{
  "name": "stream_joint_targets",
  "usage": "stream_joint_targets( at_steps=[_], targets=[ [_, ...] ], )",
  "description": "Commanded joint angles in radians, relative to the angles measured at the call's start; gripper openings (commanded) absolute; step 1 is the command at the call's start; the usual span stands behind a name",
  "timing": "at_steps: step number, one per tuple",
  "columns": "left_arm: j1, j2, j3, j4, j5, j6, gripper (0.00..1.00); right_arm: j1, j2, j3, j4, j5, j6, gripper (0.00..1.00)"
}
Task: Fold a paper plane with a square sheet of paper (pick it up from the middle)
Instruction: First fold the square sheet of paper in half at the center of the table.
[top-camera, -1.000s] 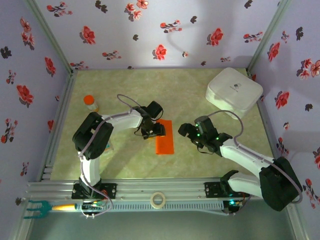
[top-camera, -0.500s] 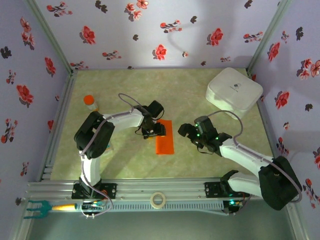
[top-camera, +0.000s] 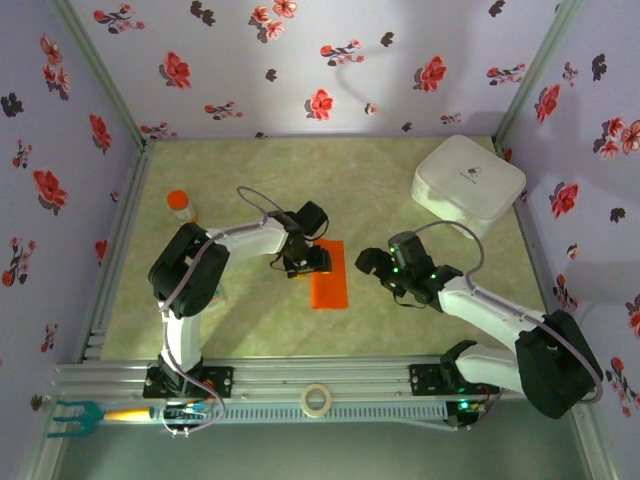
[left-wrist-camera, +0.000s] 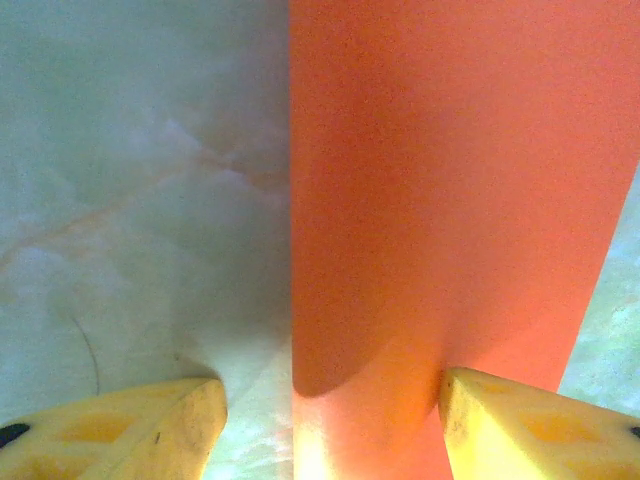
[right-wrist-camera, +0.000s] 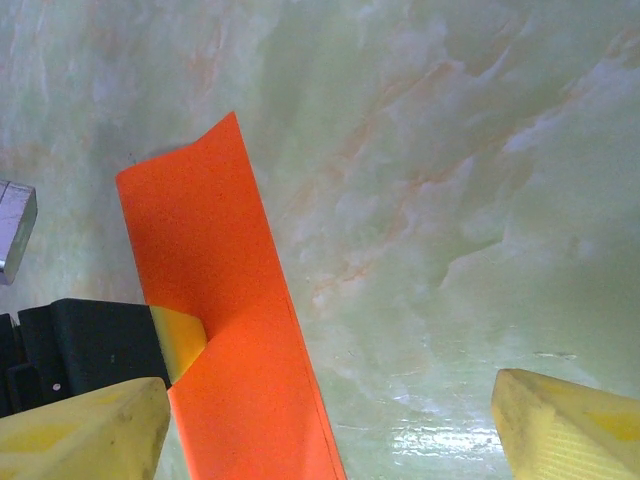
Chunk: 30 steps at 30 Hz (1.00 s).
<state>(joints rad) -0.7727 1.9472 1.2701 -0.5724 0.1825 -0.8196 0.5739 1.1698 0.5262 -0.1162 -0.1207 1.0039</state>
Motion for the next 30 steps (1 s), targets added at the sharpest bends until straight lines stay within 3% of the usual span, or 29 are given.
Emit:
stream_joint_targets(
  at_steps=[1,11,30],
  targets=[
    [-0.008,0.127,-0.059,0.056,-0.057,0.007,0.62,-0.006,0.016,0.000,0.031,-0.025,0.007,0.84],
    [-0.008,0.122,-0.085,0.104,-0.059,-0.062,0.64,-0.006,0.014,-0.005,0.028,-0.022,0.009,0.84],
    [-0.009,0.161,-0.052,0.060,-0.072,0.016,0.65,-0.006,0.013,-0.005,0.026,-0.019,0.013,0.85]
  ],
)
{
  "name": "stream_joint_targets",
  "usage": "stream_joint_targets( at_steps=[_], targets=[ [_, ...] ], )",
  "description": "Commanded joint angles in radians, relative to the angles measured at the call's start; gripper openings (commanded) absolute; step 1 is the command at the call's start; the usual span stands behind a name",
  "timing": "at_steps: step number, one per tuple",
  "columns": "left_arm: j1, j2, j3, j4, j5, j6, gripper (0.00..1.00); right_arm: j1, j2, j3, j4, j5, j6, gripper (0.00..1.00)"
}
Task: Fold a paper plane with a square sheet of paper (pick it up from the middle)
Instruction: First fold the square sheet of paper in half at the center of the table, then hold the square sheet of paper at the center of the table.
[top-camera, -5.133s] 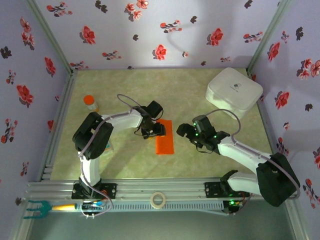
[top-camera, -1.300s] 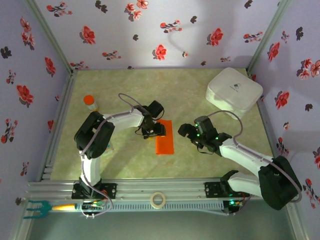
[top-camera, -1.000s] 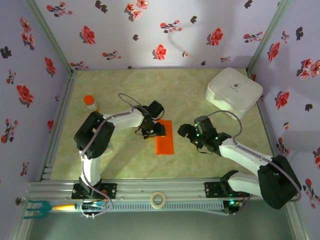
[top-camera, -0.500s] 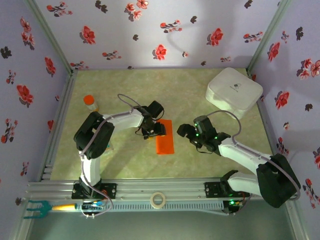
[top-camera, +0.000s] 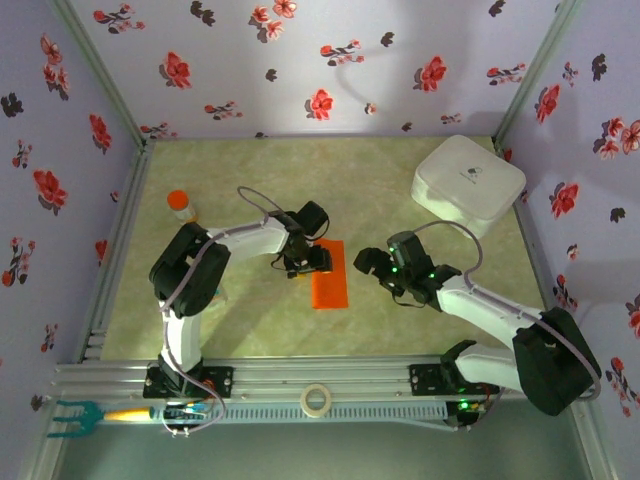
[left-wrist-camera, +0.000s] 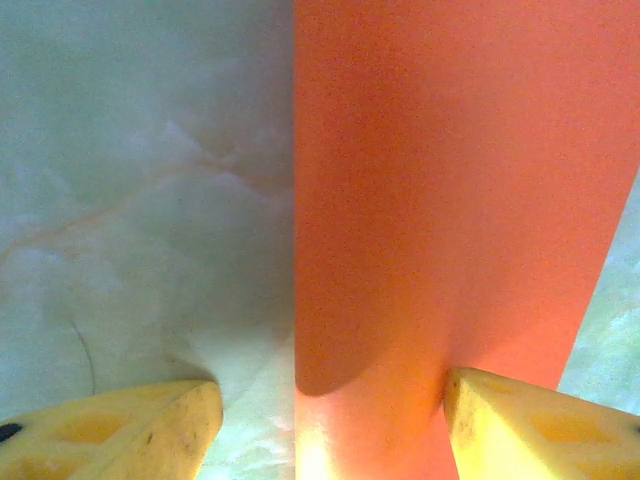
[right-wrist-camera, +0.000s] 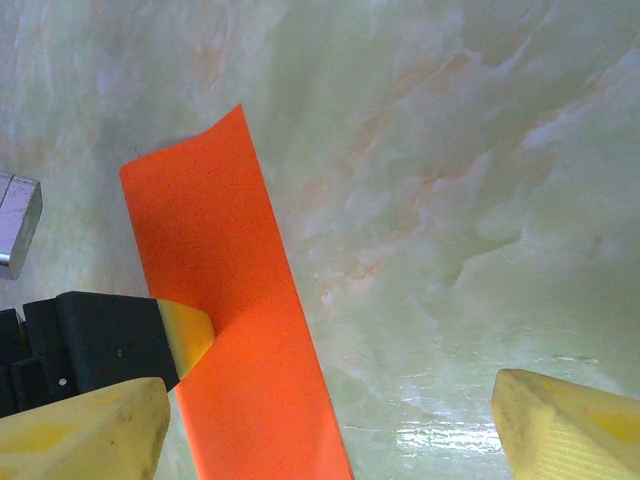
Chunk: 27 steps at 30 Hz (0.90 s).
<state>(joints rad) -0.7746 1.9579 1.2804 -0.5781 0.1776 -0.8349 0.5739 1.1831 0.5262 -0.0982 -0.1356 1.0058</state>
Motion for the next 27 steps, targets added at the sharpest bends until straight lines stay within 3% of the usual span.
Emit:
stream_joint_targets(
  at_steps=[1,9,15,23,27],
  targets=[
    [-0.008,0.150,-0.062,0.067,-0.070,0.029,0.65,-0.005,0.000,-0.005,0.006,-0.004,0.011,0.85],
    [-0.006,0.153,-0.061,0.066,-0.079,0.017,0.65,-0.005,0.012,-0.003,0.024,-0.024,0.005,0.84],
    [-0.006,0.153,-0.065,0.072,-0.073,0.016,0.65,-0.005,0.061,-0.005,0.113,-0.126,-0.004,0.73],
    [-0.008,0.154,-0.064,0.078,-0.070,0.019,0.65,-0.001,0.150,0.010,0.172,-0.193,-0.003,0.42],
    [-0.009,0.155,-0.066,0.078,-0.067,0.020,0.65,0.004,0.204,0.032,0.200,-0.242,-0.014,0.20]
  ],
)
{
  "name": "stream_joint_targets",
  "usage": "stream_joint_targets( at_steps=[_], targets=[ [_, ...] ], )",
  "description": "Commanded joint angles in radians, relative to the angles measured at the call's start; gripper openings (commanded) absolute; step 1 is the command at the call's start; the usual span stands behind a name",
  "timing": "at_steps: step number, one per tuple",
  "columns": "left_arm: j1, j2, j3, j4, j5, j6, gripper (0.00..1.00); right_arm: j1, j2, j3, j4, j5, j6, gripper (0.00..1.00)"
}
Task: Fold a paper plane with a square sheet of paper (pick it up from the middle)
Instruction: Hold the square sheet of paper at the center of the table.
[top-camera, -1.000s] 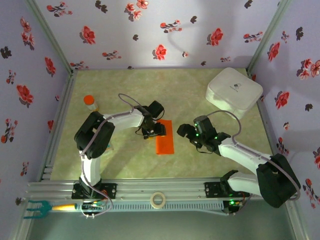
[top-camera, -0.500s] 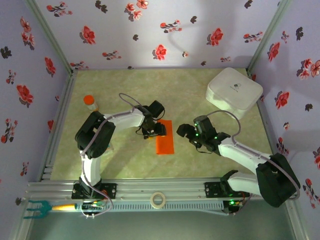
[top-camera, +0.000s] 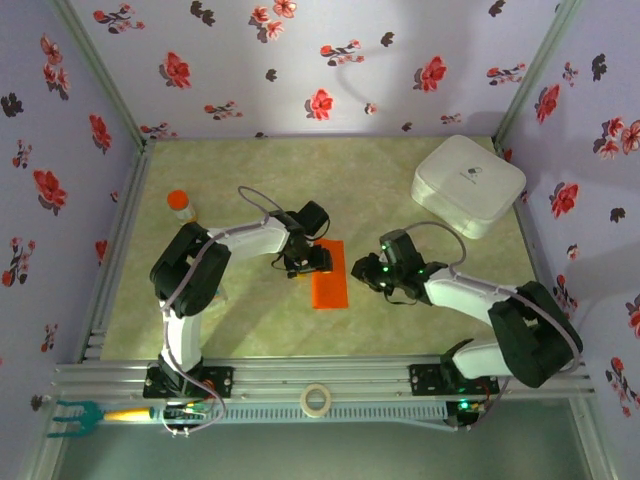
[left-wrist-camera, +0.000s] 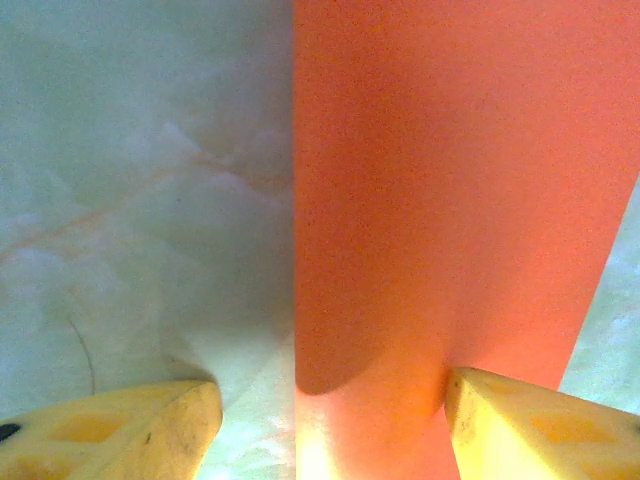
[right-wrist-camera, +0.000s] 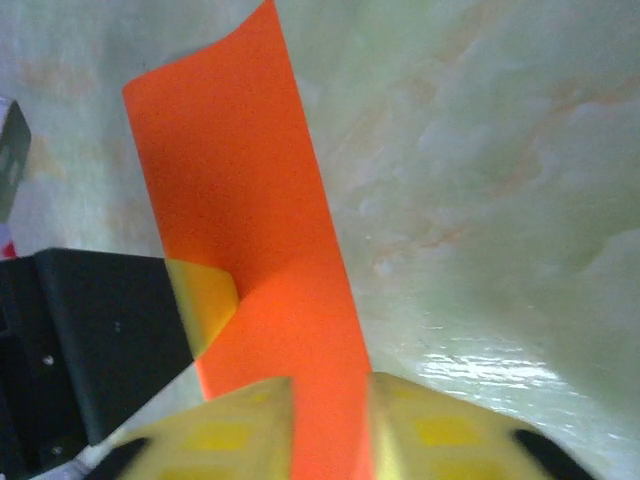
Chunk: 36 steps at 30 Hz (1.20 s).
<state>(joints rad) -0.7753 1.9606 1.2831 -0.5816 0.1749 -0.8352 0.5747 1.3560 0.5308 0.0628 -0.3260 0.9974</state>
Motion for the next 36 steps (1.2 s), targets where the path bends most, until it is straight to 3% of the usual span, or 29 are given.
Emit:
stream_joint_targets(
  at_steps=[1,7,29,36],
  targets=[
    [-0.008,0.154,-0.068,0.082,-0.064,0.020,0.65,0.004,0.051,0.038,0.036,-0.061,-0.012,0.15],
    [-0.009,0.155,-0.068,0.082,-0.064,0.018,0.65,0.017,0.161,0.092,0.045,-0.092,-0.026,0.00],
    [-0.014,0.164,-0.065,0.085,-0.062,0.012,0.65,0.019,0.333,0.195,0.066,-0.159,-0.065,0.00],
    [-0.020,0.167,-0.064,0.088,-0.063,0.006,0.65,0.018,0.372,0.198,-0.034,-0.107,-0.118,0.02]
  ],
)
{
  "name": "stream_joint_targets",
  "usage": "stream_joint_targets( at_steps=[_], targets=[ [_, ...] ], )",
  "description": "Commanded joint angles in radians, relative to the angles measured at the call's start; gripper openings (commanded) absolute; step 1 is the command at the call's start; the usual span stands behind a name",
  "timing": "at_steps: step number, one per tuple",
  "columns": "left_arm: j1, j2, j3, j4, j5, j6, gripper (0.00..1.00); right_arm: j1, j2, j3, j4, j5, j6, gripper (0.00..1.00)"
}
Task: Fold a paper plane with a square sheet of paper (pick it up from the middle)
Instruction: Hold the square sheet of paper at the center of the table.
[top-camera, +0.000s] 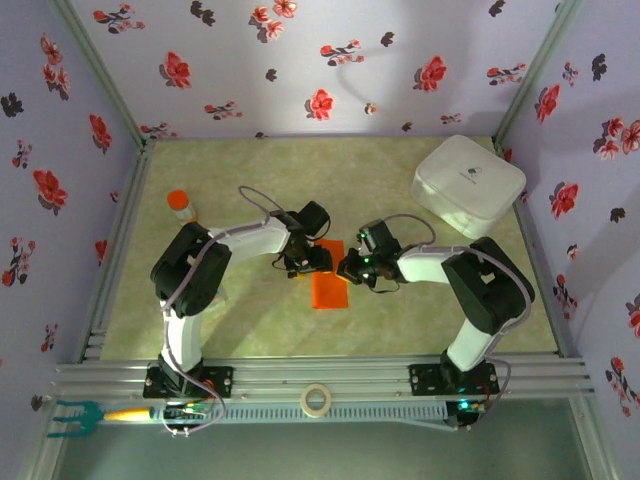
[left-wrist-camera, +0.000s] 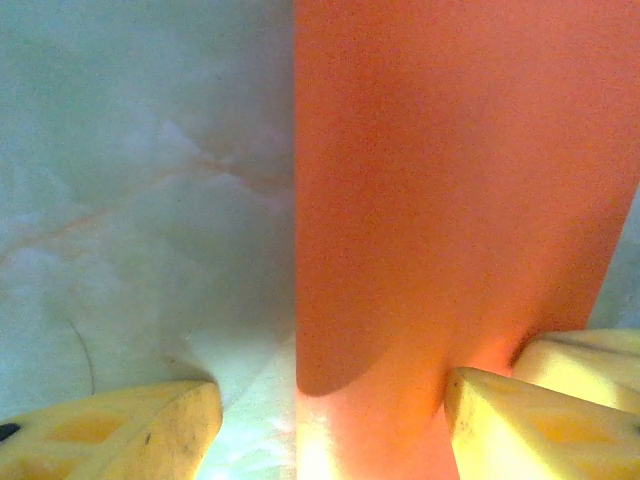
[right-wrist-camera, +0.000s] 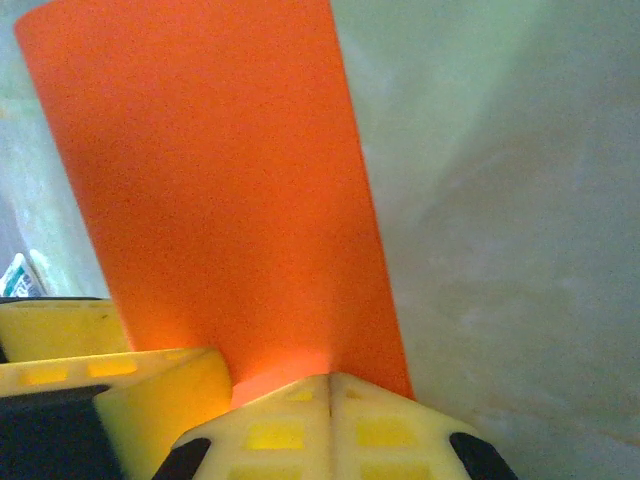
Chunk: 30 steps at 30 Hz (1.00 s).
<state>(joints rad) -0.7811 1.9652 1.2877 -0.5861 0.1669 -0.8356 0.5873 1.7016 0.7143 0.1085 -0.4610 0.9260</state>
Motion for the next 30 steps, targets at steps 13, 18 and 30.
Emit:
stream_joint_targets(
  at_steps=[13,18,30],
  targets=[
    [-0.015,-0.062,-0.037,0.095,-0.031,0.023,0.70,-0.007,0.039,0.062,-0.354,0.120,-0.277,0.00],
    [-0.003,-0.222,-0.098,0.200,-0.015,0.027,0.72,-0.018,0.046,0.071,-0.356,0.109,-0.288,0.00],
    [0.055,-0.244,-0.326,0.661,0.259,-0.072,0.00,-0.020,0.054,0.067,-0.349,0.120,-0.272,0.00]
  ],
)
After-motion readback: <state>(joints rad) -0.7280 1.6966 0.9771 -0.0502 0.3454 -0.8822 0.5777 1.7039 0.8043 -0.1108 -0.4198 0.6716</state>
